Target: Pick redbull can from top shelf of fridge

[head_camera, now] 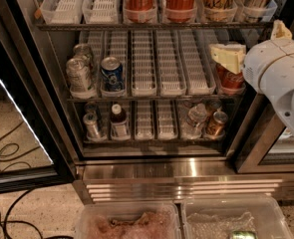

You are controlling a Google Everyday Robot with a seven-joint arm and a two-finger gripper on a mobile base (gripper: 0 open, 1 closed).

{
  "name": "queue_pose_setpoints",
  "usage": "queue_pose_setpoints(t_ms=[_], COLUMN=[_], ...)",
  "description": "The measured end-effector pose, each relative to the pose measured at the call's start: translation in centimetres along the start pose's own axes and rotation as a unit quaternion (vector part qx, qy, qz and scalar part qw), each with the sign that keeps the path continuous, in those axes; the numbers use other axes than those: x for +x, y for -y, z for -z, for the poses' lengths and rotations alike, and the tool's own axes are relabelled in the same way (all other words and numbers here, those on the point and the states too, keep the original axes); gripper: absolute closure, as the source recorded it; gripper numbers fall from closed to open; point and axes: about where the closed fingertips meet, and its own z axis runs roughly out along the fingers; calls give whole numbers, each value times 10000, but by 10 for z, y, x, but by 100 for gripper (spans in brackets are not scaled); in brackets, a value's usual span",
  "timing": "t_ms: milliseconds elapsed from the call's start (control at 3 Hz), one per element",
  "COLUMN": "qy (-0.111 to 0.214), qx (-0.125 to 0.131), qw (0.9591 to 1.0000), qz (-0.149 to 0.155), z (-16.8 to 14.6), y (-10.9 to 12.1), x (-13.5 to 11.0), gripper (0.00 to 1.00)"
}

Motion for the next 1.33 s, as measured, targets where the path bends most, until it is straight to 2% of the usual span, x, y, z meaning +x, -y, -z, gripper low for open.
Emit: queue_pose_setpoints(t_ms=[333, 667, 1000, 1333], qy=[142, 370, 565, 695], qx=[122, 282, 413, 564], qw=[9998, 9989, 9974, 9958], qz=[-4, -75, -150, -192], z=[-5, -14, -21, -26], y=[3, 5, 6, 11], x=[-11, -25, -36, -43], gripper=[14, 20, 35, 28])
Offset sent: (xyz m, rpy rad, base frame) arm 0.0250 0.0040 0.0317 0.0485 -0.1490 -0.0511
